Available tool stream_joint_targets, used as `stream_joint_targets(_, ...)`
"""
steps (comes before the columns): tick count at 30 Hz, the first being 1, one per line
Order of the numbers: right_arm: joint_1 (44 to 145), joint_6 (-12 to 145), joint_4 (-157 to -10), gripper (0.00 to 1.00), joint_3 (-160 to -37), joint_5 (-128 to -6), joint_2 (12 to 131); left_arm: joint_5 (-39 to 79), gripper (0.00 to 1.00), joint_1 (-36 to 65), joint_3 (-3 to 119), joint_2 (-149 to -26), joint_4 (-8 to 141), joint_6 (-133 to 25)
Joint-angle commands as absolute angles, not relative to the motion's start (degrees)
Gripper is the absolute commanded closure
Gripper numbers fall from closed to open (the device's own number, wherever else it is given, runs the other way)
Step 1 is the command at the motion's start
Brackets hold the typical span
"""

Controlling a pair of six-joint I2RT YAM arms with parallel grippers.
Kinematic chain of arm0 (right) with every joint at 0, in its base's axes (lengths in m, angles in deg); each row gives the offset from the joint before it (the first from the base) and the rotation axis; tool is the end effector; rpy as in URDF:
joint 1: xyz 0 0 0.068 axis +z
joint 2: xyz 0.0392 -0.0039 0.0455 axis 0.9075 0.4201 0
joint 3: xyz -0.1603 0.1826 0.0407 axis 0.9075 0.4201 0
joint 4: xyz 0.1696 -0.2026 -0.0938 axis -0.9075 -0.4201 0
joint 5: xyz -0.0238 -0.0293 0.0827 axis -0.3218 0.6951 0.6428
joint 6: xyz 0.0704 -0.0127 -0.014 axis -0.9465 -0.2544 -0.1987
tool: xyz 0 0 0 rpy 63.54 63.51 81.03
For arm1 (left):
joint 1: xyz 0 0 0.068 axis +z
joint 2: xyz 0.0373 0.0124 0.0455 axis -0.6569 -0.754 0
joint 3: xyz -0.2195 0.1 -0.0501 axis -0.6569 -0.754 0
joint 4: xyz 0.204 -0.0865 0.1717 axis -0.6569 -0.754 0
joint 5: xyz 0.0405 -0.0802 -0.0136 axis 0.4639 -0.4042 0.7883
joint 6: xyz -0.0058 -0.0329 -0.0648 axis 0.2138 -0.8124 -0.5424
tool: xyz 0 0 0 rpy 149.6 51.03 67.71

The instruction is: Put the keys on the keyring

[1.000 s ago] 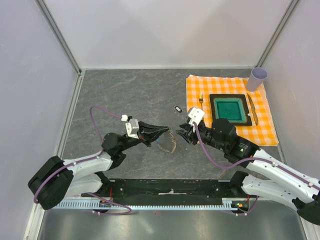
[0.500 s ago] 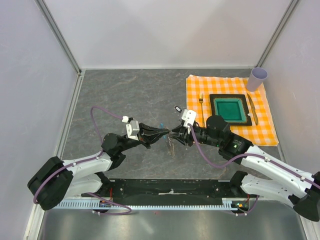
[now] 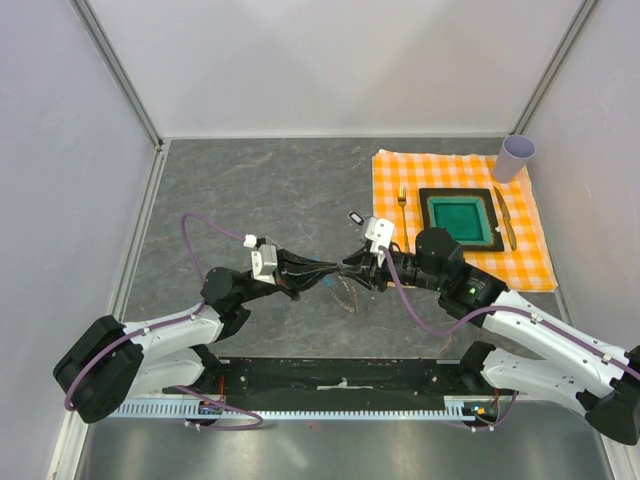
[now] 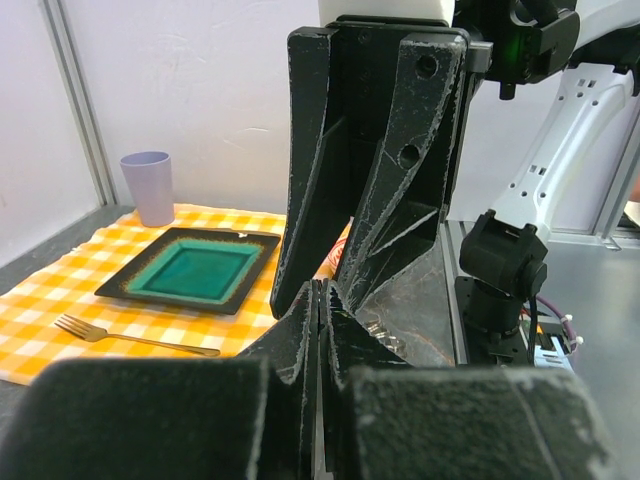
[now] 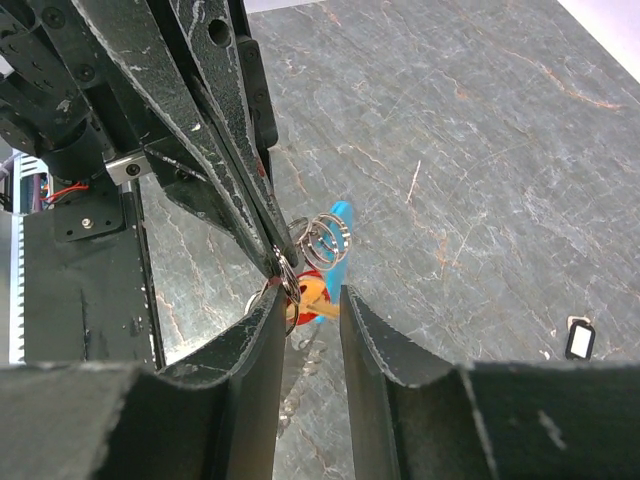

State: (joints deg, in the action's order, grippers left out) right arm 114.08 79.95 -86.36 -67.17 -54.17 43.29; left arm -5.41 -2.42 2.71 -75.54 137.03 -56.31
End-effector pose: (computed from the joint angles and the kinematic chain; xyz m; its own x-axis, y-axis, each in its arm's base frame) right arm 0.1658 0.2231 0.2922 -0.0291 -0.2041 -0.9785 -0.9428 0.3309 -0.0410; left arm 0.1595 -0.1975 0.2293 0.0884 -0.3581 -0.9295 0.9829 0.1828 0.0230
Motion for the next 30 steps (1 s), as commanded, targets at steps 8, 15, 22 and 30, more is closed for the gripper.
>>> stream_joint_targets(8,113.4,80.4,-83.5,0.64,-71.1,-48.9,44.1,-5.9,0.98,-2.5,3.8,-75.2,146.2,-54.5)
stream_joint_targets(15,112.8,80.9,-83.5,0.79,-71.5,-47.8,45.6,-6.8,0.98,-2.5,4.1,-75.8,146.3,-54.6)
stream_joint_targets(22,112.6,81.6,-83.5,1.00,-72.3,-46.3,47.7,-4.8,0.97,-2.4,2.4,-75.8,144.9,-54.1)
stream_joint_targets(30,112.2,81.1,-83.5,1.00,-71.9,-49.1,51.7,8.3,0.58,-2.3,-0.6,-72.2,135.6,-50.7)
